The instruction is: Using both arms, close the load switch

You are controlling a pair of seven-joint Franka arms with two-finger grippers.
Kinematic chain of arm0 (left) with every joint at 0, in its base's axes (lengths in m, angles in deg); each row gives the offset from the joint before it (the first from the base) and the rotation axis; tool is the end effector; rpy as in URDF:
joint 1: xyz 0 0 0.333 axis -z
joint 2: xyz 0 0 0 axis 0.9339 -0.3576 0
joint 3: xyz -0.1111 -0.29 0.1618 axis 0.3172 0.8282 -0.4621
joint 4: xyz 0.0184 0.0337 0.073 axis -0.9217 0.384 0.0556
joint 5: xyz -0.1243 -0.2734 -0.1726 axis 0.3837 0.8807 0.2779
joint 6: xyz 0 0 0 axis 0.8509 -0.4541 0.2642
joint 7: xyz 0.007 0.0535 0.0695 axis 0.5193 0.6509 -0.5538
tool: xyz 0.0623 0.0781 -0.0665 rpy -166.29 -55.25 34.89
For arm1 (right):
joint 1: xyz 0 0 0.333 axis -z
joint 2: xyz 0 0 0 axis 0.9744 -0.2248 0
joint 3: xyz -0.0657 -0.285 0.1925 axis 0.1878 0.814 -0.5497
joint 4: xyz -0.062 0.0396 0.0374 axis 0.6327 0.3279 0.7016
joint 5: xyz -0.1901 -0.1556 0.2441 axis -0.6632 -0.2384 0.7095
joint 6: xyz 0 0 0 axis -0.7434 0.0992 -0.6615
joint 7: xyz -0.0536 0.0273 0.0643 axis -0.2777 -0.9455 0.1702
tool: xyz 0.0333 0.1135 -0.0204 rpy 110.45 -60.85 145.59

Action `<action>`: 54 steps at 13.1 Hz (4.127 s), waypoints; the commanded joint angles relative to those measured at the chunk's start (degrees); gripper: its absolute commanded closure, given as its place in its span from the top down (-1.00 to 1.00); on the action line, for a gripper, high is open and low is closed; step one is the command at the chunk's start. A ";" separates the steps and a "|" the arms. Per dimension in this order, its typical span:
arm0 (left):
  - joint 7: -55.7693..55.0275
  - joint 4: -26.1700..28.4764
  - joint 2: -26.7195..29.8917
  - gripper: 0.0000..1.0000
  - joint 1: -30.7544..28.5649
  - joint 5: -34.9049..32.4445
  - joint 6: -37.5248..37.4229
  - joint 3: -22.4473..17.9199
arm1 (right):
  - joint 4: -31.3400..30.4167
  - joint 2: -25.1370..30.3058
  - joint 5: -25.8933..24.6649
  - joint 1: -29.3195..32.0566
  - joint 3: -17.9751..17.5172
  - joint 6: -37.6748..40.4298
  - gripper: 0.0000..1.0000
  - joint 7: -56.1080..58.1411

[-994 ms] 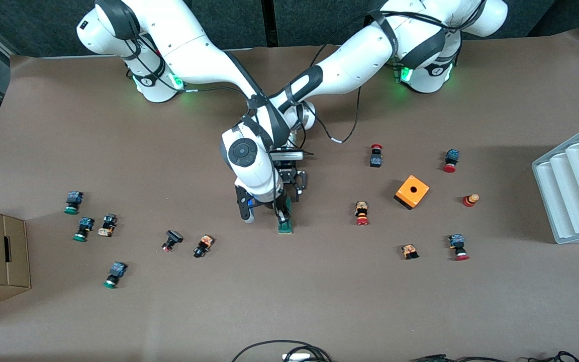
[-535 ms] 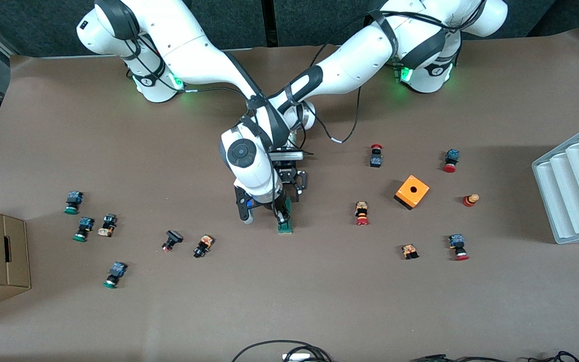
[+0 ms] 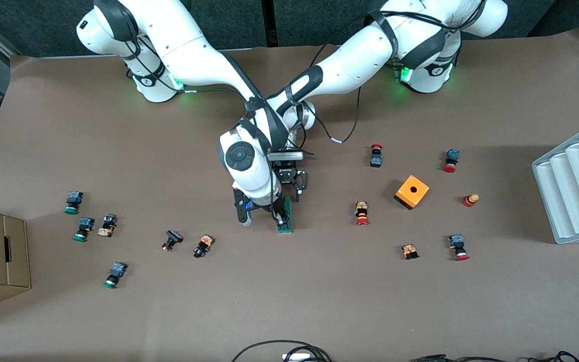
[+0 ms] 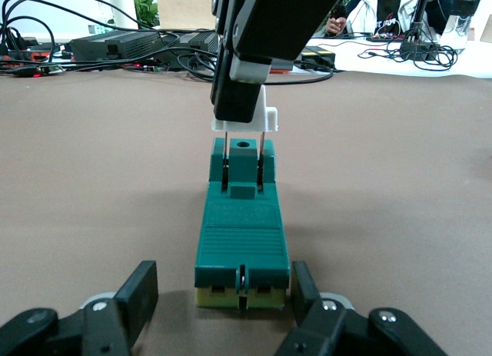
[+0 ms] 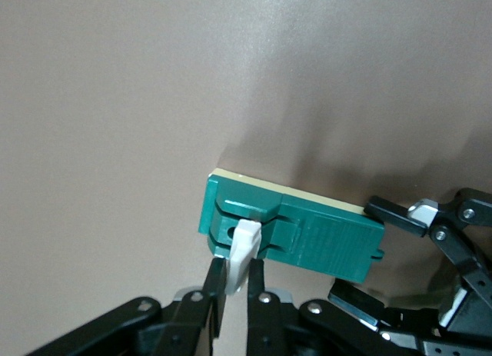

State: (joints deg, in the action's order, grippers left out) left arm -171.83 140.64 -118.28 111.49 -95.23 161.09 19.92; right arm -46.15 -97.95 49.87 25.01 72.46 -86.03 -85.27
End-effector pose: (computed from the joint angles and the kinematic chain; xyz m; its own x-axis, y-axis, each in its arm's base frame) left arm 0.3726 -0.5441 0.1200 0.3713 0.0276 0.9281 0.0246 -0.9995 0.0198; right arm 0.5452 0.4528 0.2897 0.2493 -0.9514 -0.1808 -0.9574 -0.2141 -0.1936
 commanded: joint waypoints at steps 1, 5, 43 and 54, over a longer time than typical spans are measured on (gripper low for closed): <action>-0.15 -1.38 -0.81 0.57 0.97 0.87 -0.58 -0.31 | 3.66 -2.20 1.48 1.11 0.93 -0.22 -0.70 1.59; -0.15 -1.38 -0.81 0.57 0.89 0.87 -0.58 -0.31 | 6.47 -4.92 1.48 1.90 0.93 0.13 -0.69 1.50; -0.32 -1.81 -0.63 0.79 0.89 1.39 -0.41 -0.22 | 5.54 15.43 -2.10 14.90 0.66 28.15 1.00 35.63; 32.94 -9.37 5.51 1.00 0.80 30.19 -0.06 2.77 | -9.07 39.71 -19.87 37.48 -9.18 42.84 1.00 86.02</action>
State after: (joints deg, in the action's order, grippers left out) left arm -146.60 130.93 -115.67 112.08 -70.13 161.16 22.95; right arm -51.54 -61.30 32.24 60.37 64.28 -43.19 -4.47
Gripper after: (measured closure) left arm 0.000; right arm 0.000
